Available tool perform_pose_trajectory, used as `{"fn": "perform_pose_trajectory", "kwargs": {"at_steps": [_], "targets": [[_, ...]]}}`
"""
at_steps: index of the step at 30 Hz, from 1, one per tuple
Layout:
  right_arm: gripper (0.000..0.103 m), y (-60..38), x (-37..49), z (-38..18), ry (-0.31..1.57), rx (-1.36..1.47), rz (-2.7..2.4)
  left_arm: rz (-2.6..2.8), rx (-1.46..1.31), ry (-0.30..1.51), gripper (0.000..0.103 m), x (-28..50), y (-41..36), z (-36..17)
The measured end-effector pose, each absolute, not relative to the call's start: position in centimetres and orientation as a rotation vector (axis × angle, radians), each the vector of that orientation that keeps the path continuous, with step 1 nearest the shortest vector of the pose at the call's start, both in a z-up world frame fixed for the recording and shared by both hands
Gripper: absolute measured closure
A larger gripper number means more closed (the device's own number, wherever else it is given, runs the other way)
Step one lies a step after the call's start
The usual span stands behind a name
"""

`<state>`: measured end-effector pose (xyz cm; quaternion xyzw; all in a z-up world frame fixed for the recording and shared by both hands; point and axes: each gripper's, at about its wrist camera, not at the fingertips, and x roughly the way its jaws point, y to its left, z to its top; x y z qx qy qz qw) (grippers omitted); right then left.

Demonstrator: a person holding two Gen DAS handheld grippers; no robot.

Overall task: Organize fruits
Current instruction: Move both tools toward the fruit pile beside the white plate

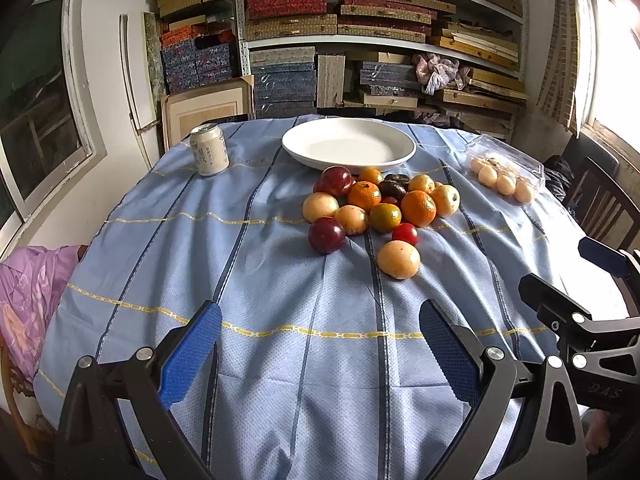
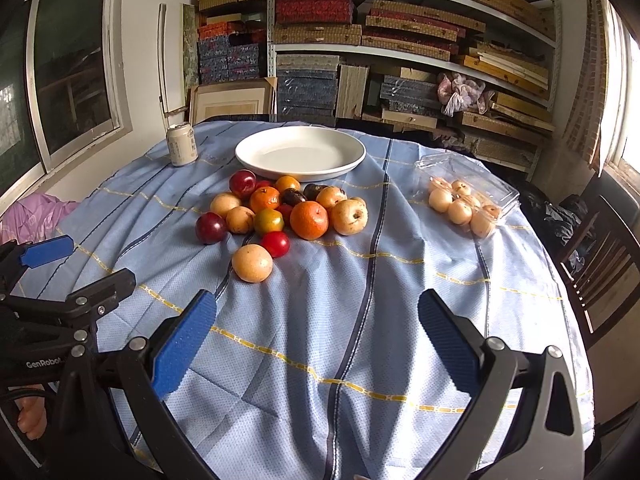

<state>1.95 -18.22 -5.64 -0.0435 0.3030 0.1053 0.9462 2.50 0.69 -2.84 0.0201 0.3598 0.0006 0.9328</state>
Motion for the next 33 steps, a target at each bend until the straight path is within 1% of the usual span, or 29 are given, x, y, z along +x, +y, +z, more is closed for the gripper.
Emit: {"fn": "perform_pose_trajectory", "kwargs": {"at_steps": [13, 18, 23, 28, 33], "targets": [[0.004, -17.8, 4.5, -7.8, 0.689, -0.055, 0.230, 0.024, 0.032, 0.784, 0.003, 4.5, 1.7, -5.0], [0.004, -17.6, 5.5, -7.5, 0.682, -0.080, 0.236, 0.040, 0.039, 0.776, 0.003, 5.8, 2.3, -5.4], [0.004, -18.3, 6.6, -7.1, 0.664, -0.045, 0.264, 0.047, 0.014, 0.791, 0.003, 7.4, 3.2, -6.5], [0.004, -17.7, 8.7, -9.1, 0.726, 0.030, 0.301, 0.041, -0.022, 0.847, 0.003, 8.3, 3.9, -8.5], [0.004, -16.4, 9.0, -11.3, 0.750, -0.020, 0.314, 0.058, 0.008, 0.843, 0.003, 8.5, 4.0, -9.3]]}}
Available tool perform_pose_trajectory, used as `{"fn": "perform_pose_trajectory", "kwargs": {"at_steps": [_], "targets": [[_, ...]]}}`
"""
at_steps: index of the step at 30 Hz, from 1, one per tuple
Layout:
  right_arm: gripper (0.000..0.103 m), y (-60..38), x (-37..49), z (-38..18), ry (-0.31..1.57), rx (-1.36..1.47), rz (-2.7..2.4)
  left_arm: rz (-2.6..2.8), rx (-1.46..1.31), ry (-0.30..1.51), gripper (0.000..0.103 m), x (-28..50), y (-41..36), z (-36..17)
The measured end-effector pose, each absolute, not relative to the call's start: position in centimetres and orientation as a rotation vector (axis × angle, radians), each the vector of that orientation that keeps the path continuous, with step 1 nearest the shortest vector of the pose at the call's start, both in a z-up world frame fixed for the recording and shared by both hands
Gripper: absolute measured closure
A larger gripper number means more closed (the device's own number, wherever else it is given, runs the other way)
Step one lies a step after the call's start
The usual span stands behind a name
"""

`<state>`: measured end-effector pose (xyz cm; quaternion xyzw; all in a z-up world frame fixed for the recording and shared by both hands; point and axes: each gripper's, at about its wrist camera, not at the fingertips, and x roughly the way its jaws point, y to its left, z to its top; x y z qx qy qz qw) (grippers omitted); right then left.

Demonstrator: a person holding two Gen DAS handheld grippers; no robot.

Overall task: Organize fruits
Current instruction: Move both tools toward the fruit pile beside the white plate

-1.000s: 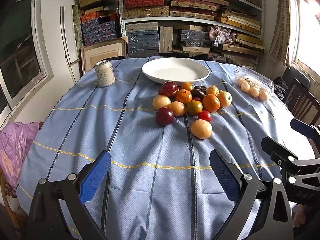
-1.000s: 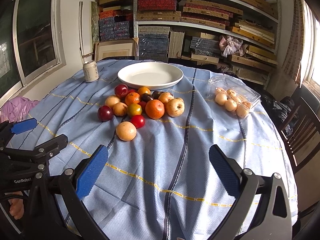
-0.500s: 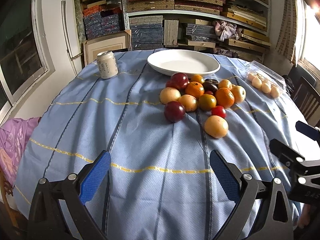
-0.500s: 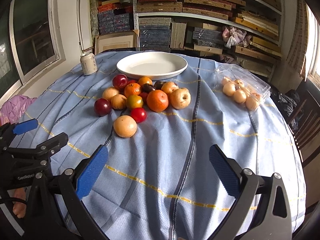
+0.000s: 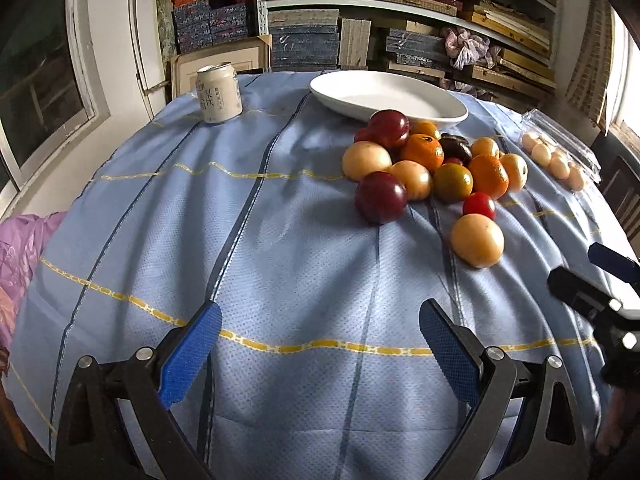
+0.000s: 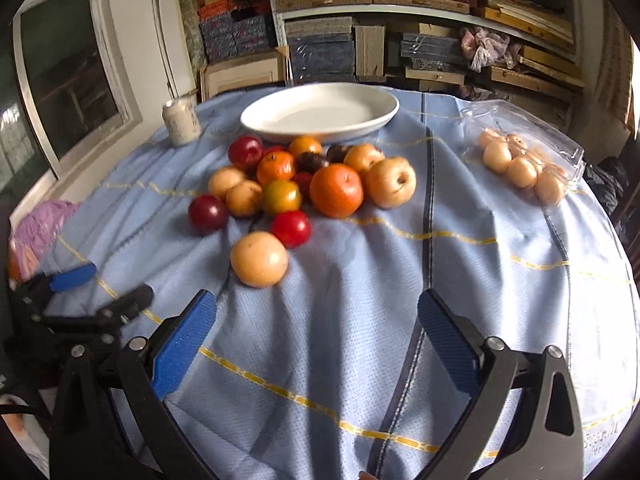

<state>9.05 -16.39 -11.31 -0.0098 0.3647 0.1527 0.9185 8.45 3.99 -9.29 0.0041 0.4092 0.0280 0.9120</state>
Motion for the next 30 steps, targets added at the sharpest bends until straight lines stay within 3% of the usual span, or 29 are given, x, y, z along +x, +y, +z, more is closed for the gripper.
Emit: {"fn": "perform_pose_trajectory", "kwargs": {"at_steps": [14, 20, 30], "targets": [[0.004, -19.8, 7.1, -13.4, 0.763, 0.050, 0.352, 0.037, 0.035, 0.801, 0.003, 6.3, 4.8, -10.0], [0.004, -20.0, 4.9, -12.5, 0.688, -0.021, 0.367, 0.009, 0.006, 0.786, 0.003, 5.2, 5.5, -9.8], [0.004, -18.5, 5.5, -4.8, 0.561, -0.202, 0.461, 0.041, 0.083, 0.762, 0.003, 7.9, 5.4, -7.8]]}}
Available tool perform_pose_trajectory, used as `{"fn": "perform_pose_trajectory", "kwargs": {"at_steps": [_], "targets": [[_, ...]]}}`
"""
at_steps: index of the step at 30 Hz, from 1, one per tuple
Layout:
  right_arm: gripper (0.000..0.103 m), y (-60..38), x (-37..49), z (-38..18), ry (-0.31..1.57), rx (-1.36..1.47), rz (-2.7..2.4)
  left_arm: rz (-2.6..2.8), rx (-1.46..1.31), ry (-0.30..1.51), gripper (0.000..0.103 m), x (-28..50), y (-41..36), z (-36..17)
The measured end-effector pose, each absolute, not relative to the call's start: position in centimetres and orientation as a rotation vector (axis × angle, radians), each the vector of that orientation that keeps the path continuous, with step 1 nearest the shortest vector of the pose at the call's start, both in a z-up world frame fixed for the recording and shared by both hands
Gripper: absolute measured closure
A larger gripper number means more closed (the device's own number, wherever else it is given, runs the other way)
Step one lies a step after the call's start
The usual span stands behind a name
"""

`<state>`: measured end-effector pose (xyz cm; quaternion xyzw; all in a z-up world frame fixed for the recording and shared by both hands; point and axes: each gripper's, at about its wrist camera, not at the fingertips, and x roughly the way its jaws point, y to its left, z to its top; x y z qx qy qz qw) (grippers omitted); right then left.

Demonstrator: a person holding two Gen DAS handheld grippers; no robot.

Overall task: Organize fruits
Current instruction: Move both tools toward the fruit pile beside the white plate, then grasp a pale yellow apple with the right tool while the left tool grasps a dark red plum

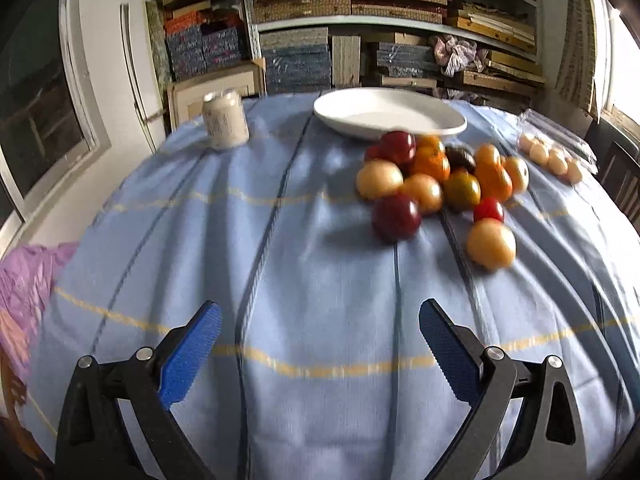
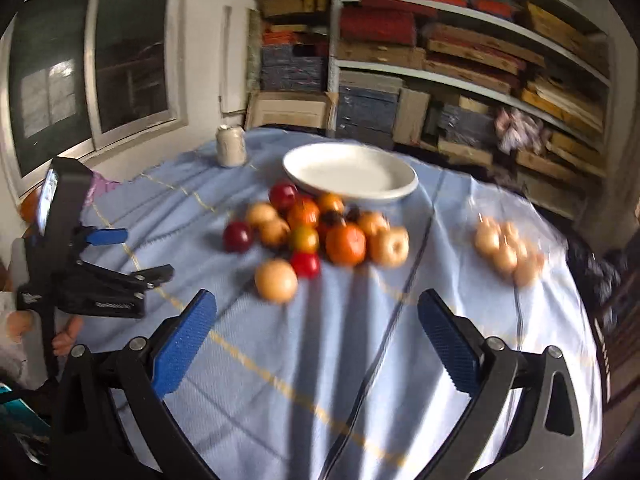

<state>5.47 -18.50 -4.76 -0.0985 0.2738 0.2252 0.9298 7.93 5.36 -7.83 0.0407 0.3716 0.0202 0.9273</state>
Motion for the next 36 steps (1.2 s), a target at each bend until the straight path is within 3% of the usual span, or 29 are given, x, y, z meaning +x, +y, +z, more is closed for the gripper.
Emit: {"fn": "perform_pose_trajectory", "kwargs": {"at_steps": [15, 36], "targets": [[0.004, -16.1, 17.3, -8.8, 0.773, -0.186, 0.452, -0.001, 0.137, 0.730, 0.003, 14.4, 2.9, -5.7], [0.006, -20.1, 19.6, -11.2, 0.790, -0.109, 0.387, -0.108, 0.124, 0.811, 0.003, 16.9, 2.3, -9.6]]}}
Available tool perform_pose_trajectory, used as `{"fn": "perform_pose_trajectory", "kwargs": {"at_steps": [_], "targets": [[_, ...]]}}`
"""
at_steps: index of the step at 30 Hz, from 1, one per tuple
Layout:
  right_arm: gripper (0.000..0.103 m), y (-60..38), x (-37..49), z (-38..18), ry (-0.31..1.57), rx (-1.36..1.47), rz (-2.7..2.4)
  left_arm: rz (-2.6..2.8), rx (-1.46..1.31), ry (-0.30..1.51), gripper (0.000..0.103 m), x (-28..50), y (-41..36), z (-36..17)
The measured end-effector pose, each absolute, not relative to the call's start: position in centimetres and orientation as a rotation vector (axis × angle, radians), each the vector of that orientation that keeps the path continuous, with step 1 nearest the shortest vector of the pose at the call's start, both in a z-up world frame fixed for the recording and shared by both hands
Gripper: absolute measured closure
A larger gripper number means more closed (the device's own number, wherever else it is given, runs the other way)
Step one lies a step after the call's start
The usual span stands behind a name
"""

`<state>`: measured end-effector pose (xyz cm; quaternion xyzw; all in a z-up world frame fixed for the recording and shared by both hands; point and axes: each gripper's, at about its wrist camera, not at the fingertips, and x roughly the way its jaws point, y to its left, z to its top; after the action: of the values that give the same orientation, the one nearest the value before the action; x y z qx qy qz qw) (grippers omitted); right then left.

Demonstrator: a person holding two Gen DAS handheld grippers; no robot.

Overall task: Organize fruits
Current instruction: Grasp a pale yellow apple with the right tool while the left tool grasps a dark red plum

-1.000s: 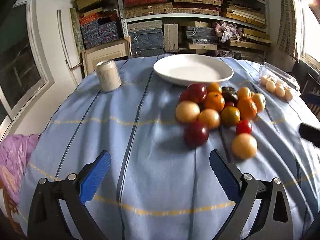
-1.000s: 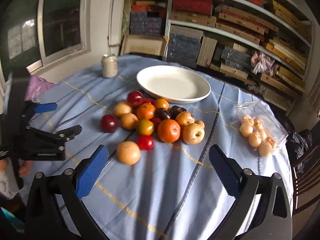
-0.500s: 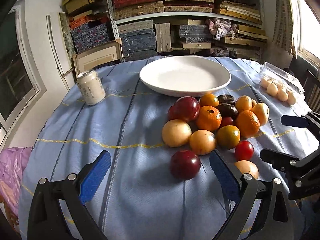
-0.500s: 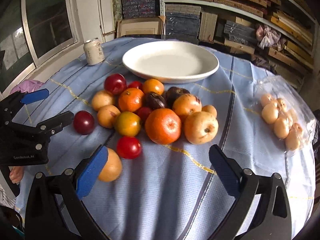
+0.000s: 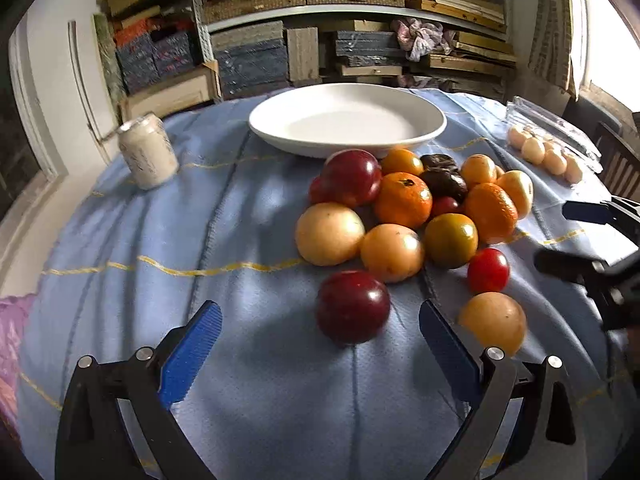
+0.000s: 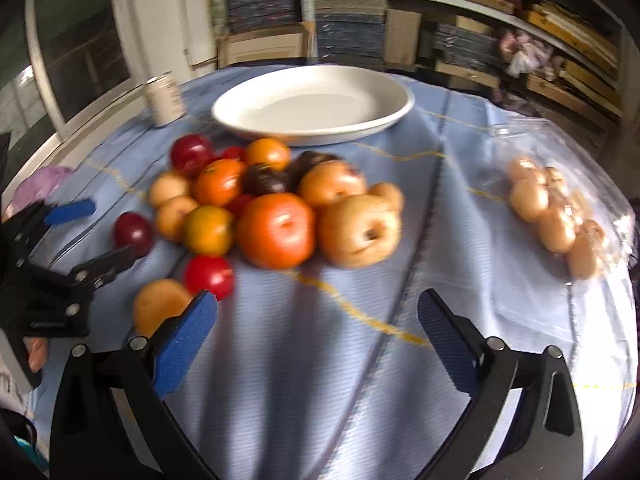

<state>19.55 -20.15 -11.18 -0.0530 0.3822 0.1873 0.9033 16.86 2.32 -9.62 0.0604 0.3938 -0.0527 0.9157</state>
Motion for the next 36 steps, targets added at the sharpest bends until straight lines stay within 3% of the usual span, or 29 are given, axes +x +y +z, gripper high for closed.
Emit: {"fn": "perform_pose_trajectory", "kwargs": {"at_steps": [4, 7, 8, 13, 16, 31, 32, 36], "targets": [[0.009, -20.3, 20.2, -10.9, 0.764, -0.104, 0.354, -0.106, 0.123, 0.797, 0.003, 16.9, 2.5, -9.7], [0.040, -20.6, 21.3, -11.1, 0.789, -0.076, 0.346, -0.118, 0.126, 0.805, 0.003, 16.8, 2.4, -9.9], [0.045, -20.9, 21.9, -11.2, 0.805, -0.053, 0.350, -0.125, 0.129, 0.812, 0.003, 16.8, 2.2, -10.0], [0.046, -21.3, 23.7, -11.6, 0.837, -0.042, 0.354, -0.160, 0.131, 0.848, 0.003, 17.0, 1.8, -10.5], [0.056, -21.3, 24.5, -11.9, 0.844, -0.029, 0.391, -0.183, 0.105, 0.885, 0.003, 17.4, 2.0, -10.9], [0.057, -21.2, 25.2, -12.6, 0.834, -0.019, 0.428, -0.190, 0.071, 0.881, 0.003, 17.9, 1.7, -10.9], [0.057, -21.2, 25.1, -12.6, 0.834, -0.020, 0.427, -0.185, 0.063, 0.864, 0.006, 17.9, 1.6, -10.8], [0.057, -21.3, 24.9, -12.6, 0.836, -0.010, 0.431, -0.210, -0.010, 0.874, 0.048, 18.5, 2.2, -10.9]]}}
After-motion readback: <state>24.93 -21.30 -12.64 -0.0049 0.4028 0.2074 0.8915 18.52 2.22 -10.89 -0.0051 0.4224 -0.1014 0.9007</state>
